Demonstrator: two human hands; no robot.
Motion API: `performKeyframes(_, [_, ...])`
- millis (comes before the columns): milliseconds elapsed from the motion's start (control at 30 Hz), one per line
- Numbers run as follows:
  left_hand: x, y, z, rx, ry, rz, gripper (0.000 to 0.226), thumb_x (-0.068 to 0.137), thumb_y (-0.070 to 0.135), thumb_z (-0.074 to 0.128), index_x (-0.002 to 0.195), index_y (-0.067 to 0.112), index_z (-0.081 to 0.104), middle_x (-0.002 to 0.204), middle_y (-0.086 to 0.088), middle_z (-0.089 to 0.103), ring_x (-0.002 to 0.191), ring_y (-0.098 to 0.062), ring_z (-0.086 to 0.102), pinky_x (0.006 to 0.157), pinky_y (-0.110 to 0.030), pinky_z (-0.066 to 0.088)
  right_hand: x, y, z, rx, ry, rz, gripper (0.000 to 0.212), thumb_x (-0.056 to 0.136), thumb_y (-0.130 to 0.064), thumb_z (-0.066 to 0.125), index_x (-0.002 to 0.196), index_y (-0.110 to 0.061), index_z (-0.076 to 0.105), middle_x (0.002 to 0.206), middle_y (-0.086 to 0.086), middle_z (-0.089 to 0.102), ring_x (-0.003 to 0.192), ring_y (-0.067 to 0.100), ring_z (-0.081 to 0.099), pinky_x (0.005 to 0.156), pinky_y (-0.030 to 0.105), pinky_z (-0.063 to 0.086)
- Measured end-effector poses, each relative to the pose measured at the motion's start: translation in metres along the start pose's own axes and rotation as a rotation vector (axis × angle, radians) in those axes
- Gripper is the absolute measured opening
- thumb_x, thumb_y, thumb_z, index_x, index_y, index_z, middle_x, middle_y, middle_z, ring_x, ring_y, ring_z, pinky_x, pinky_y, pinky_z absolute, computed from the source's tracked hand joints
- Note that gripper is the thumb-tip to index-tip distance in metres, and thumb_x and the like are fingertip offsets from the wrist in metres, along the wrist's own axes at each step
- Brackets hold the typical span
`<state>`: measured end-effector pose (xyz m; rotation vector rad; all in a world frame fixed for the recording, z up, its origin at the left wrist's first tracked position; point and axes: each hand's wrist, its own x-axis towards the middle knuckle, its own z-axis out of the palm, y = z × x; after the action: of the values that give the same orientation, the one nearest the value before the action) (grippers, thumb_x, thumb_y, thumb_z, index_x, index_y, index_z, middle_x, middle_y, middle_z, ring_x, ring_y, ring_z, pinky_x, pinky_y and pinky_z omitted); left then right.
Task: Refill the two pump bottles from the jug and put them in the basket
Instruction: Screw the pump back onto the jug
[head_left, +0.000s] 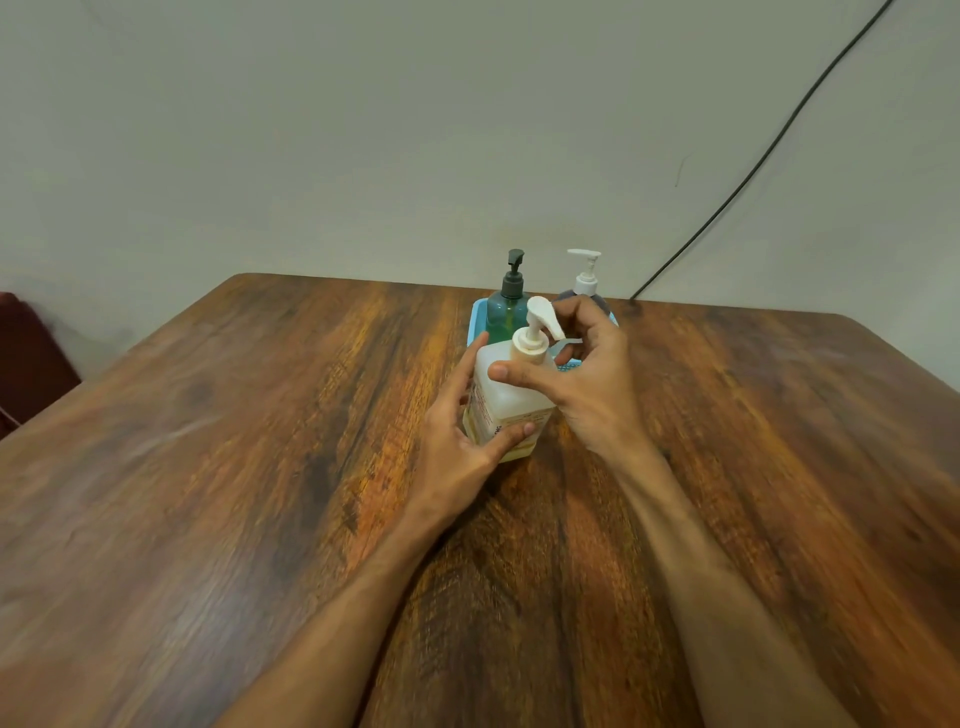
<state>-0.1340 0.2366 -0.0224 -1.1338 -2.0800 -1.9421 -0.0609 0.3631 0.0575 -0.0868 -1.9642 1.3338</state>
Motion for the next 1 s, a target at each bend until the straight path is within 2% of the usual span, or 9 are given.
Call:
performKeyframes(67, [0.000,0.000,0.000,-0.004,0.006,-0.004,0.098,0.080,0.026,0.086,0.160,0.026,0.030,0.154,0.017,0.046,0.133,-0.010,0.054,0.105,-0.044,0.054,0.001,0.000,-0.005,-0.003,-0.063,0.005,0.057,0.067,-0.022,0.092,0.118,-0.018,0.064,0.109,-0.009,0.069,0.099,0.000,0.061,0.077,0.018,0.050])
performKeyframes(133, [-0.001,-0.001,-0.001,-0.006,0.012,-0.003,0.097,0.080,0.026,0.087,0.160,0.028,0.031,0.155,0.014,0.047,0.135,-0.013,0.054,0.107,-0.048,0.053,0.004,0.003,-0.011,0.000,-0.117,0.023,0.054,0.074,-0.017,0.088,0.123,-0.017,0.066,0.116,-0.006,0.071,0.106,0.004,0.063,0.085,0.023,0.052])
performKeyframes(233, [0.000,-0.002,0.000,0.002,0.015,-0.008,0.097,0.080,0.027,0.087,0.160,0.030,0.031,0.156,0.012,0.047,0.136,-0.014,0.053,0.108,-0.050,0.051,0.005,0.005,-0.011,-0.029,-0.087,0.016,0.043,0.073,-0.017,0.088,0.113,-0.014,0.072,0.109,-0.005,0.073,0.098,0.008,0.064,0.084,0.031,0.053])
performKeyframes(333, [0.000,-0.001,0.000,0.003,0.015,-0.008,0.097,0.080,0.025,0.087,0.160,0.029,0.031,0.156,0.008,0.048,0.134,-0.014,0.055,0.107,-0.047,0.052,0.002,0.004,-0.004,-0.022,-0.032,-0.030,0.042,0.064,-0.017,0.094,0.096,-0.015,0.067,0.094,-0.009,0.069,0.082,-0.001,0.059,0.071,0.017,0.047])
performKeyframes(533, [-0.001,-0.001,0.000,-0.003,0.014,-0.012,0.097,0.080,0.026,0.087,0.160,0.031,0.031,0.155,0.014,0.047,0.134,-0.014,0.054,0.105,-0.052,0.053,0.005,-0.002,-0.017,-0.024,-0.170,0.009,0.051,0.073,-0.015,0.088,0.117,-0.028,0.066,0.106,-0.022,0.069,0.099,-0.004,0.061,0.077,0.016,0.048])
performKeyframes(633, [-0.001,0.000,0.000,-0.014,0.019,-0.015,0.097,0.080,0.023,0.087,0.160,0.026,0.031,0.153,0.012,0.049,0.129,-0.011,0.056,0.102,-0.047,0.056,0.005,0.000,-0.014,-0.055,-0.108,0.012,0.038,0.076,-0.016,0.086,0.110,-0.024,0.072,0.104,-0.019,0.071,0.098,0.001,0.063,0.080,0.020,0.050])
performKeyframes(767, [-0.001,0.000,0.000,-0.014,0.016,-0.017,0.097,0.080,0.024,0.087,0.160,0.026,0.031,0.153,0.014,0.050,0.127,-0.008,0.057,0.101,-0.045,0.057,0.002,0.001,-0.003,-0.044,-0.015,-0.036,0.038,0.067,-0.019,0.093,0.094,-0.025,0.066,0.093,-0.012,0.068,0.082,0.003,0.059,0.070,0.021,0.048])
performKeyframes(933, [-0.002,-0.001,0.000,-0.012,0.012,-0.014,0.098,0.080,0.029,0.086,0.161,0.027,0.030,0.155,0.014,0.048,0.132,-0.012,0.055,0.104,-0.048,0.055,0.005,0.003,-0.014,-0.089,-0.132,0.015,0.050,0.075,-0.019,0.088,0.121,-0.018,0.068,0.113,-0.009,0.070,0.103,0.006,0.063,0.080,0.024,0.049])
performKeyframes(1000, [-0.001,-0.001,-0.001,-0.017,0.012,-0.008,0.098,0.080,0.028,0.086,0.160,0.027,0.031,0.153,0.016,0.048,0.131,-0.010,0.056,0.103,-0.046,0.055,0.005,0.003,-0.012,-0.103,-0.119,0.020,0.046,0.075,-0.017,0.087,0.118,-0.017,0.072,0.112,-0.010,0.072,0.101,0.004,0.063,0.083,0.028,0.051])
